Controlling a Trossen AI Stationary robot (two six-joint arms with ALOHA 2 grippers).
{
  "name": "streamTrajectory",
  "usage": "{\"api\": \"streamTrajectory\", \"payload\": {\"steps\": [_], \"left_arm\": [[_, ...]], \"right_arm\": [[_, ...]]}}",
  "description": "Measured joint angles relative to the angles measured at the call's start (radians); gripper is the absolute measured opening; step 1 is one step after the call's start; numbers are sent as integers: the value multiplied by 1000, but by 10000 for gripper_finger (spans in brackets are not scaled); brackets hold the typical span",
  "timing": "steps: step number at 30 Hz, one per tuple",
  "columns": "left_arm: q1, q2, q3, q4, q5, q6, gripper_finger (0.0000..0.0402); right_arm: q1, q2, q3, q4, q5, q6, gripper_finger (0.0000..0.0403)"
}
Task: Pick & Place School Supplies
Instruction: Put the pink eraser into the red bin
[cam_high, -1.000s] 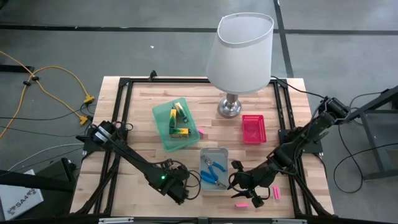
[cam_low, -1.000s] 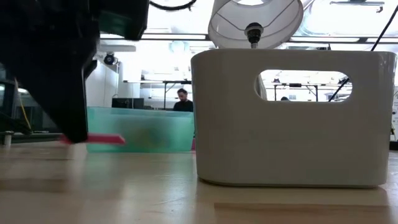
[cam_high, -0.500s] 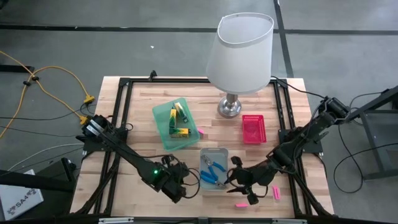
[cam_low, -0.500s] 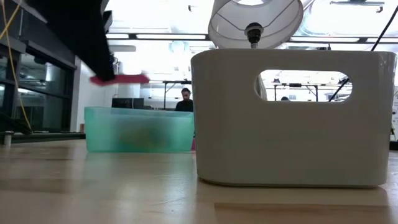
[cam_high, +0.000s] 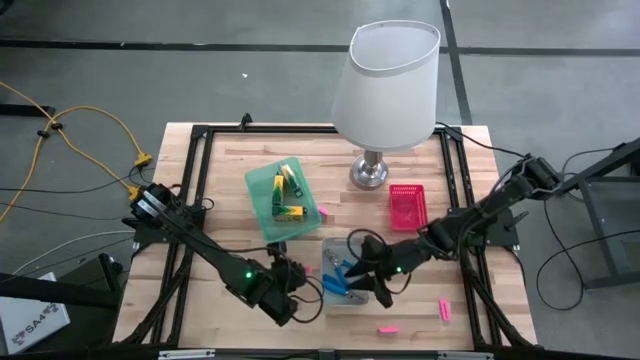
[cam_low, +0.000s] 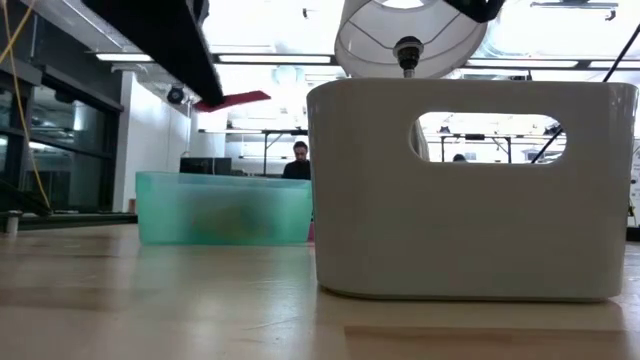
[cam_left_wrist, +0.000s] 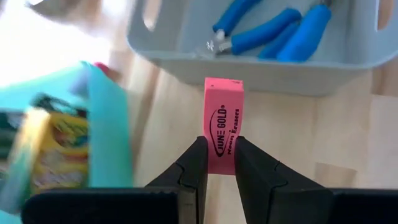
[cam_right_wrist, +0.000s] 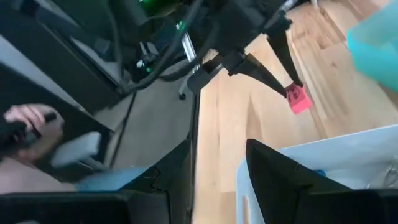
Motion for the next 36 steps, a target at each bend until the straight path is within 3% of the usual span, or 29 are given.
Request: {"api": "streamTrajectory", "payload": {"steps": [14,19,36], "left_arm": [[-13,-41,19,58,-195,227,60],[-21,-41,19,80,-227,264,60],[-61,-41,19,156,-355,353,60]], "right_arm": [[-94,73,0,71,-60,192,144],[-126,133,0,176,-114,195,144],[-178,152,0,187,-126,175,144]]}}
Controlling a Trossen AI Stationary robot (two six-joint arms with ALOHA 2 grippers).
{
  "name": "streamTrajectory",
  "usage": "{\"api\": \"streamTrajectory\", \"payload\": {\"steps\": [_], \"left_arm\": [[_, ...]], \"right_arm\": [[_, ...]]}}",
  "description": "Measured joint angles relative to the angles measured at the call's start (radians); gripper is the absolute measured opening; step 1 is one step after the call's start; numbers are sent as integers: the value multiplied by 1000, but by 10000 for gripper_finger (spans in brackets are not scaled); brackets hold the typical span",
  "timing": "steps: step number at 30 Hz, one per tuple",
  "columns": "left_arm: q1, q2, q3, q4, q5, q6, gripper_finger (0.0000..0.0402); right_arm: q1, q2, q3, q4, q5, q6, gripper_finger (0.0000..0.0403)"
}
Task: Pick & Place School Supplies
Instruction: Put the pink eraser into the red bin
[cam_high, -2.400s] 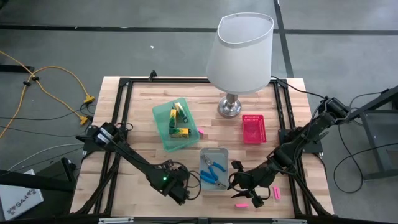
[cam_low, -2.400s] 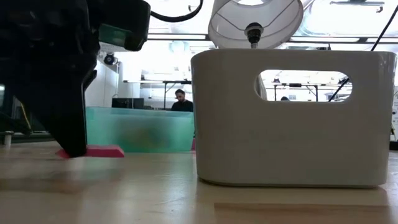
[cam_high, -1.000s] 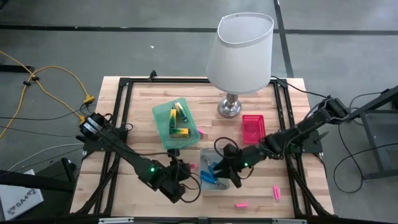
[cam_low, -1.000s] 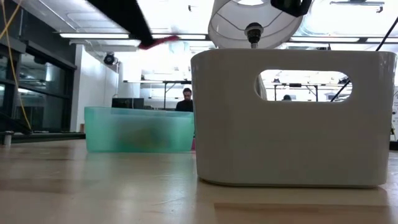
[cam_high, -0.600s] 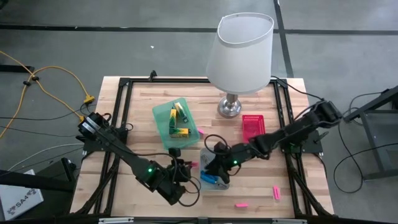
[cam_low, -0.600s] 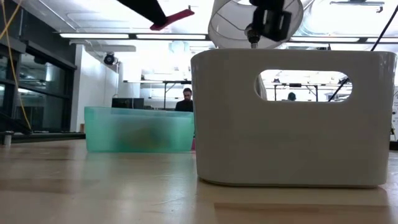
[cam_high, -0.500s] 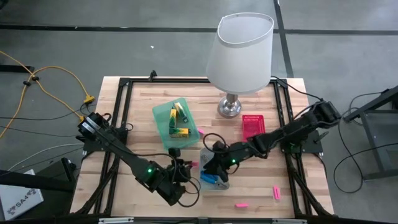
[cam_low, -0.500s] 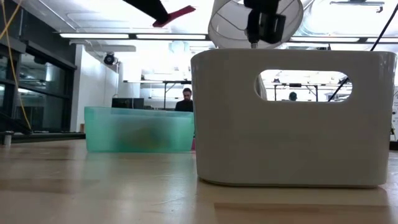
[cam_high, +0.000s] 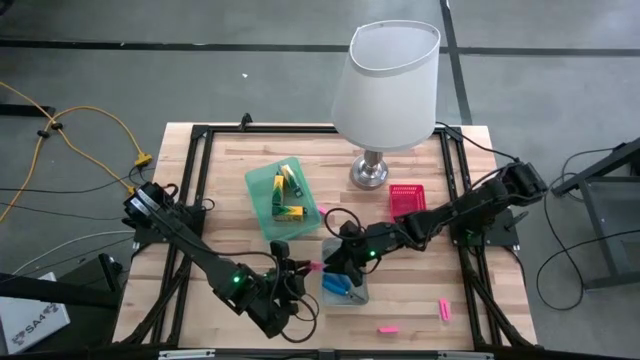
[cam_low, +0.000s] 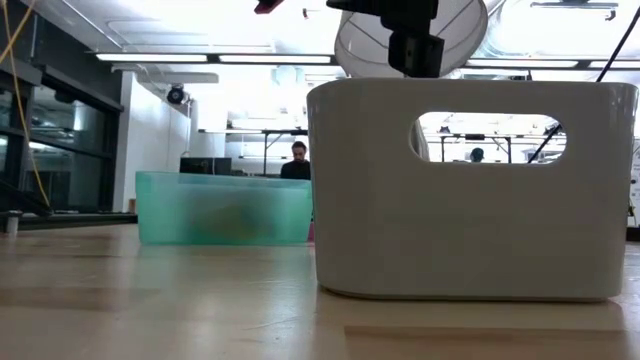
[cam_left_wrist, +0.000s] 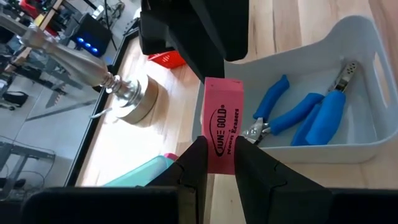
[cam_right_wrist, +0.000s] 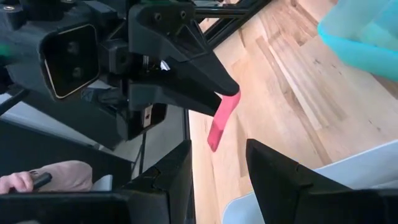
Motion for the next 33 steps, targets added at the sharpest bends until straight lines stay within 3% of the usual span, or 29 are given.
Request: {"api": "streamTrajectory", "payload": {"steps": [26,33], "left_arm": [[51,0,0,101,12,114,60],[51,0,0,102,29,110,60]], "right_arm": [[-8,-1,0,22,24,-39,143],[-8,-1,0,21,24,-45,101]]}}
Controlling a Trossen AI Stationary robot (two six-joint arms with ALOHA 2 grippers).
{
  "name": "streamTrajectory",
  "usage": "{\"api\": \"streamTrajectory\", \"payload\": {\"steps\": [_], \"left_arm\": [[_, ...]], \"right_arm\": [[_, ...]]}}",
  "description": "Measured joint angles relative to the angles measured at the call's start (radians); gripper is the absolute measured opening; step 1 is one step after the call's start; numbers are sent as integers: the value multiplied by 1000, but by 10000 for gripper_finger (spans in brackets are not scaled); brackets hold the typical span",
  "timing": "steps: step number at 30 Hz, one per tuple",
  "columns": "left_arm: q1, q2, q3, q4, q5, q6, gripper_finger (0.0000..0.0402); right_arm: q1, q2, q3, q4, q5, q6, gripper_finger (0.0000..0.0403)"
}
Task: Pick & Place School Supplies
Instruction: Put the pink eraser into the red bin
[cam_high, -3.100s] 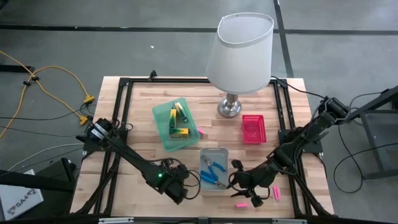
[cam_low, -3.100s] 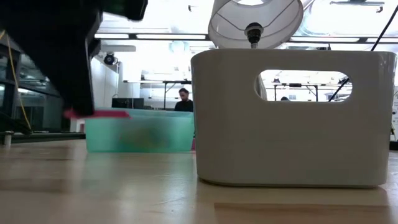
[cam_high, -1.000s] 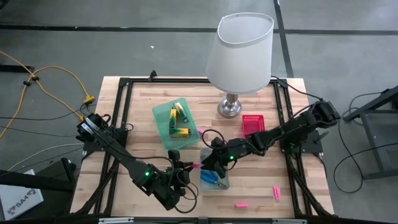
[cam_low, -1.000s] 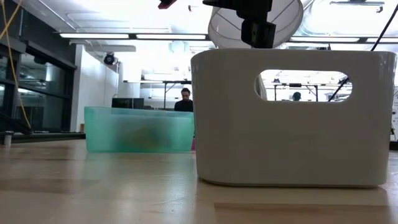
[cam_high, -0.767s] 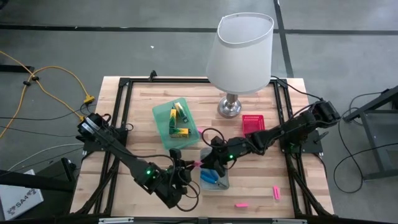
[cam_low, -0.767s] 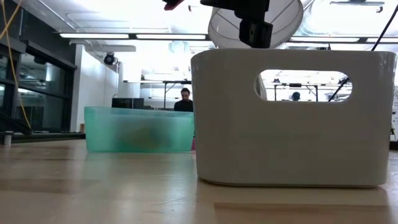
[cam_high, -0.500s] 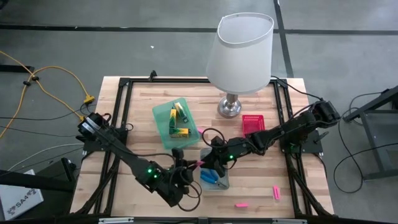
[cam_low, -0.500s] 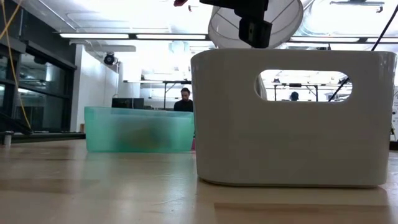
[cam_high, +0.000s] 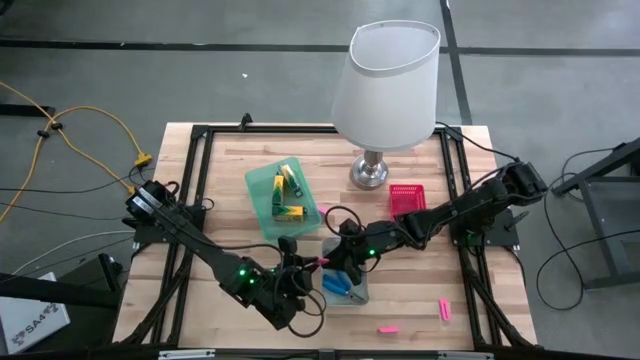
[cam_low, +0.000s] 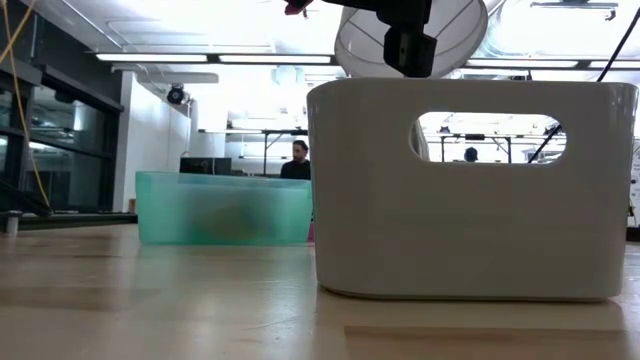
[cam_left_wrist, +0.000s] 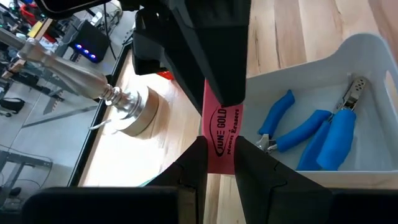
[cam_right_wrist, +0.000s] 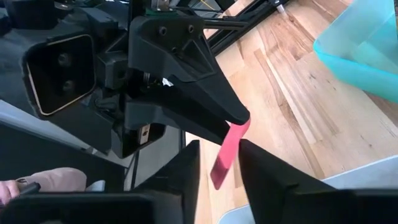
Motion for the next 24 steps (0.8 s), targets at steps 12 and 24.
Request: {"api": "streamTrajectory", "payload": {"steps": [12,24], "left_arm": [[0,0,0,0,5,-8,60],[-3,0,0,8,44,18,106]], "right_arm": [[0,0,0,-4,0,-20,15],[0,0,0,0,-7,-20,11]]}}
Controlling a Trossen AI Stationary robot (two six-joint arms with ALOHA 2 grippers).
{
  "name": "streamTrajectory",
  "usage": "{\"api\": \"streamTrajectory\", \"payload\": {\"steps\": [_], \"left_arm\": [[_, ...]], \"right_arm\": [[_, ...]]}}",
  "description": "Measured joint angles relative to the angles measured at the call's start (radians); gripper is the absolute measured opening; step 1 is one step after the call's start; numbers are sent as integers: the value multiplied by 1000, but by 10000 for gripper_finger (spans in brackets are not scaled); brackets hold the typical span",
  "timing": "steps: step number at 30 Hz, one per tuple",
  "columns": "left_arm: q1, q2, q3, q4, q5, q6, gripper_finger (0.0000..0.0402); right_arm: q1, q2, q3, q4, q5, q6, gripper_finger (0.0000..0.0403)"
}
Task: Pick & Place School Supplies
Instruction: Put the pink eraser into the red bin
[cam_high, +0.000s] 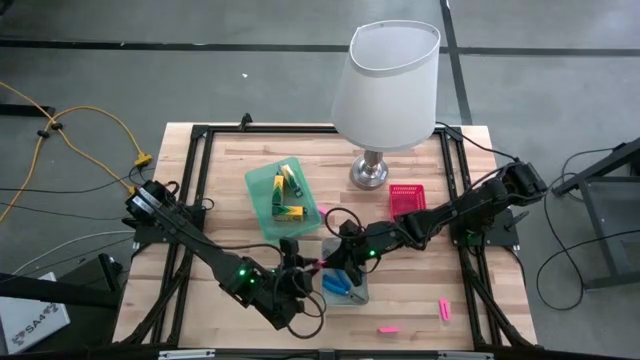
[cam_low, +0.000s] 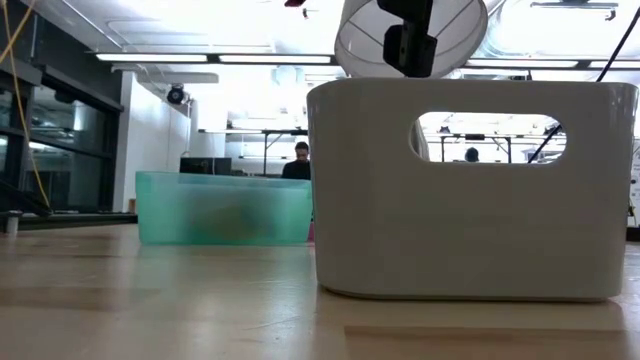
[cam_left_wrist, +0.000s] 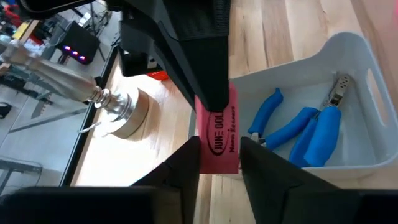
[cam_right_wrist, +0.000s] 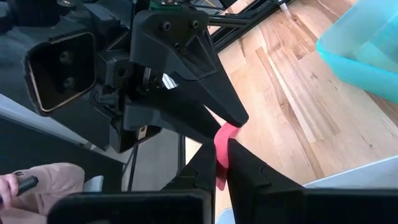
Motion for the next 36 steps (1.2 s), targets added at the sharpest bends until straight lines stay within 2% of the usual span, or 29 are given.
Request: {"api": "streamTrajectory", "payload": {"steps": [9,26,30,36], "left_arm": [[-1,0,0,11,22,18,166],[-1,1,0,-1,29,12,171],[-1,1,0,-3,28,12,171],[-1,1,0,-3,28,10,171]], "right_arm": [[0,0,0,1,-4,-1,10],[43,-11,0,-42,-8,-1,9],[75,-69,2,-149,73,0,9],[141,-173,0,-358,284,7,9]]}}
